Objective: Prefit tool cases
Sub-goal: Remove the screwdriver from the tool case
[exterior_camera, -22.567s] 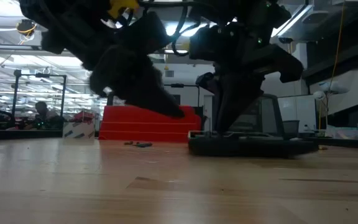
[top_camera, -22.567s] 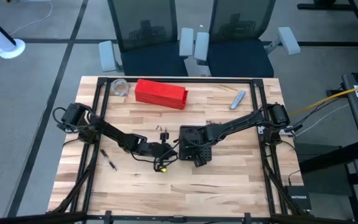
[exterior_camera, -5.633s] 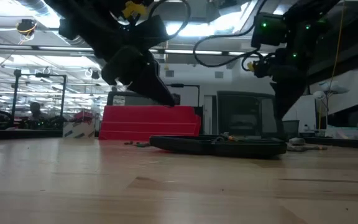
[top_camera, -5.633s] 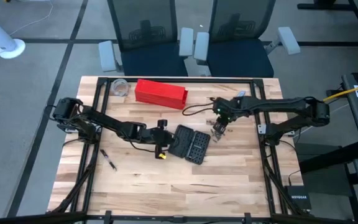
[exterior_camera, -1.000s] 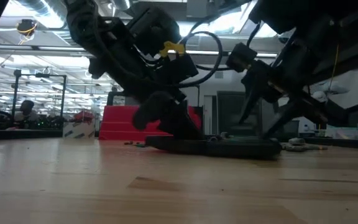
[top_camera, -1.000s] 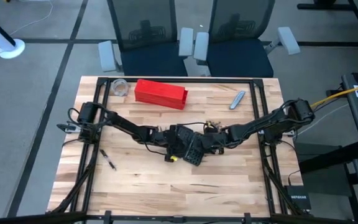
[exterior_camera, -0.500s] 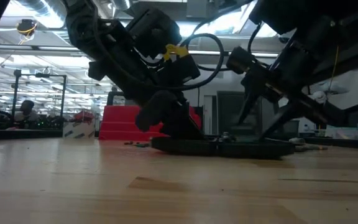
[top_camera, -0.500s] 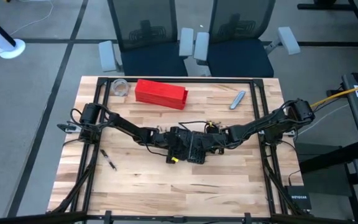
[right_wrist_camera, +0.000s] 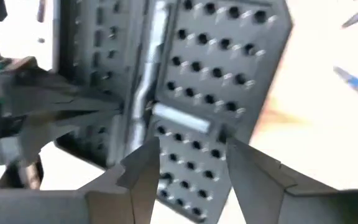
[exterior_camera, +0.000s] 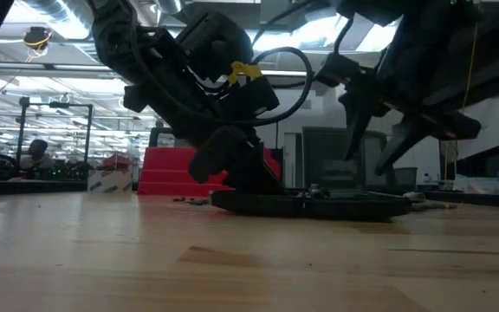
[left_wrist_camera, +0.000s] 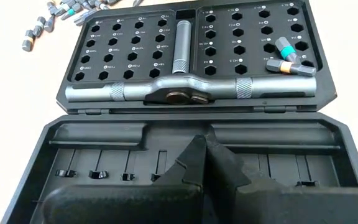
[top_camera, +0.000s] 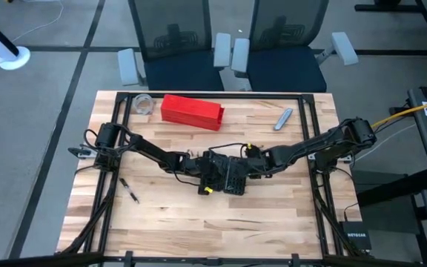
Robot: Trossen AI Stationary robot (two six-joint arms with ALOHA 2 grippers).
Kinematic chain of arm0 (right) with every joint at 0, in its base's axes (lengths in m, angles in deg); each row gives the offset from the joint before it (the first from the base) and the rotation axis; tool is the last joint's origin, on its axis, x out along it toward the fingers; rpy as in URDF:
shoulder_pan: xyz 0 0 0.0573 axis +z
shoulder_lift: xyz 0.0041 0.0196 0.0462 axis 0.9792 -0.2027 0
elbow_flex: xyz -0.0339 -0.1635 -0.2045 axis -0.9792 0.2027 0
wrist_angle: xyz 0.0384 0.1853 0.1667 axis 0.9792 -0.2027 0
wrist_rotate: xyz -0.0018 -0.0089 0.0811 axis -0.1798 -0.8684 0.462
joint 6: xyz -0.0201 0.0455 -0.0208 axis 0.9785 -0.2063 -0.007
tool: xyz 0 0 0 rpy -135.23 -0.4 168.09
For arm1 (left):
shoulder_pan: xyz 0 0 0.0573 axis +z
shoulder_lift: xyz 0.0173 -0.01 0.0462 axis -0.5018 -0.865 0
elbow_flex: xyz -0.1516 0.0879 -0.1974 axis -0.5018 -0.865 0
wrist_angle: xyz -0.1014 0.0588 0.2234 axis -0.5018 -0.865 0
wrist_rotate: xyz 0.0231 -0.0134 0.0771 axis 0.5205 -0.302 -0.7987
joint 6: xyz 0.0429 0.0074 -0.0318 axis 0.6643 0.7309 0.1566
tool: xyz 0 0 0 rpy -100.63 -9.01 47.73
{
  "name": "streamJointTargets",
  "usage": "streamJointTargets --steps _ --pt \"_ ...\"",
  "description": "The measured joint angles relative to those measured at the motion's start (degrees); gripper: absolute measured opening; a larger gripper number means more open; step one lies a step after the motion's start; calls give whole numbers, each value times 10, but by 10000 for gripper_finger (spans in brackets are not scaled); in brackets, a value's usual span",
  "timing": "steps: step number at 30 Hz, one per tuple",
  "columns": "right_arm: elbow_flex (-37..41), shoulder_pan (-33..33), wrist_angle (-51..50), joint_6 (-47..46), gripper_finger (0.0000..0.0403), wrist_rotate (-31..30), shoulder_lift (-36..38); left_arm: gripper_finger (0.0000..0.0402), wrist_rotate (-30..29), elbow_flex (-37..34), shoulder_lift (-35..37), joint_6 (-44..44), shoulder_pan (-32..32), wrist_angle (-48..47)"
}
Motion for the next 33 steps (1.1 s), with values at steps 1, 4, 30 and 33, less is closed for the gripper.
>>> streamJointTargets --steps 1,4,30,33 --pt "0 0 -4 0 182 -3 0 0 0 0 0 0 0 0" --pt "-2 0 1 0 182 -4 -5 0 0 0 0 0 1 2" --pt "0 -3 98 -19 182 -31 -69 0 -6 -2 0 -9 5 -2" --pt "1 -5 104 -20 182 -61 -61 0 -4 -2 0 -13 5 1"
